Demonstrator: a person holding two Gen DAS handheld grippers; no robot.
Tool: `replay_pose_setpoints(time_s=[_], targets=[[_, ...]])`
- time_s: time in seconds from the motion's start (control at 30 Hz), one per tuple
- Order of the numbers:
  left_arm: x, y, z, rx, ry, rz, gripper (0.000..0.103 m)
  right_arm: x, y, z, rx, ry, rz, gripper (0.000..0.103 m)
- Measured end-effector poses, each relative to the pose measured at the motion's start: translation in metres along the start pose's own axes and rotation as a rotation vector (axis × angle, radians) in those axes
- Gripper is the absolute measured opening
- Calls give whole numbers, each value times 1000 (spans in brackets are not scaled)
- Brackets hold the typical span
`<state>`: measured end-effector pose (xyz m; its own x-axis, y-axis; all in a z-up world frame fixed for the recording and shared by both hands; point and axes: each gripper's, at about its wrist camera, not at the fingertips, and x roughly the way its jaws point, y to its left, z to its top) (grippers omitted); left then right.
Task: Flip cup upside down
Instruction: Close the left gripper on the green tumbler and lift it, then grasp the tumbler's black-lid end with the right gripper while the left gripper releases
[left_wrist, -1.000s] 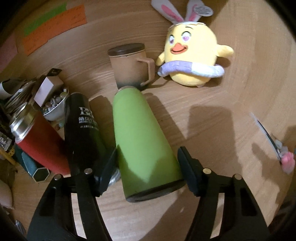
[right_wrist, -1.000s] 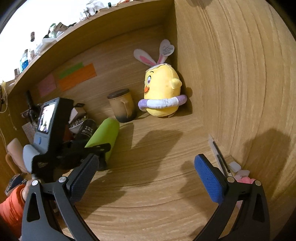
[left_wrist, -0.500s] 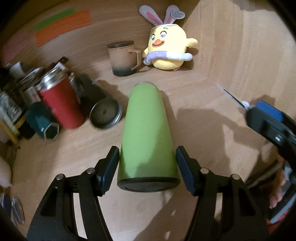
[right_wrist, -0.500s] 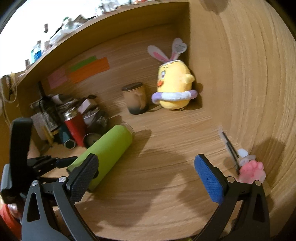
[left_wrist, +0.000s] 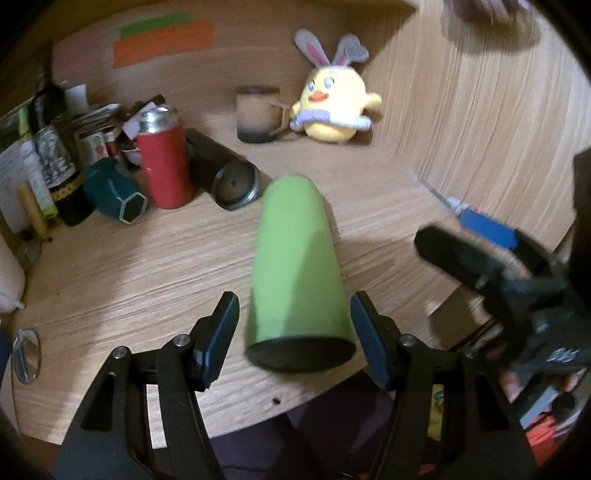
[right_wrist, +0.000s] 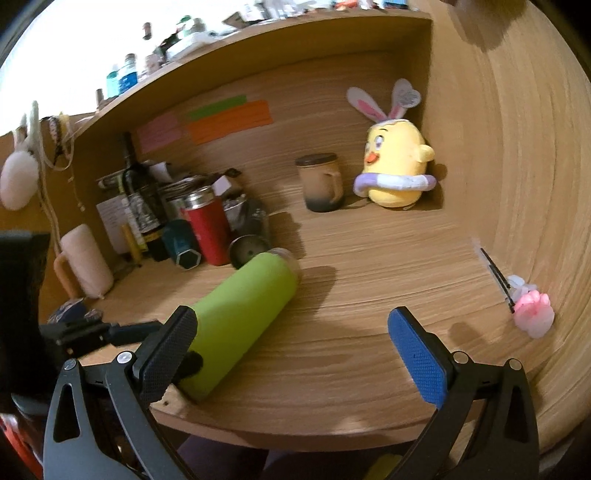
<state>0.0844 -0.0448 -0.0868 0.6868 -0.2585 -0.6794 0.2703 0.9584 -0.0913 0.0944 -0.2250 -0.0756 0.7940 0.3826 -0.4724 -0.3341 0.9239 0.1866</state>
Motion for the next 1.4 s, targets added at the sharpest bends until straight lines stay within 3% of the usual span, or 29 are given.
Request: replay_pose_setpoints(time_s=[0.23, 0.37, 0.53, 0.83, 0.93, 1.0, 1.1, 1.23, 1.4], targets=[[-47, 40, -17, -65, -116, 75, 68, 22, 35, -7, -52, 45, 44, 103], [-49, 70, -24, -116, -116, 163, 70, 47, 55, -21, -63, 93, 69, 103], [-45, 98, -32, -183, -92, 160, 70, 60, 71, -34, -38, 83, 54, 103], [-45, 110, -34, -214, -116, 161, 70, 82, 97, -52, -130, 99, -11, 103], [-46, 107, -34, -198, -124, 167, 70, 85, 99, -55, -129, 85, -3, 97], [-46, 104, -34, -184, -129, 174, 70, 91, 104, -58, -152, 98, -14, 88], [-49, 102, -33, -174, -139, 176, 70, 96, 109, -61, -167, 100, -52, 88], [-55, 100, -34, -169, -157, 192, 70, 94, 103, -62, -130, 80, -37, 86], [-56, 95, -32, -152, -157, 178, 70, 77, 94, -69, -119, 56, -51, 72]])
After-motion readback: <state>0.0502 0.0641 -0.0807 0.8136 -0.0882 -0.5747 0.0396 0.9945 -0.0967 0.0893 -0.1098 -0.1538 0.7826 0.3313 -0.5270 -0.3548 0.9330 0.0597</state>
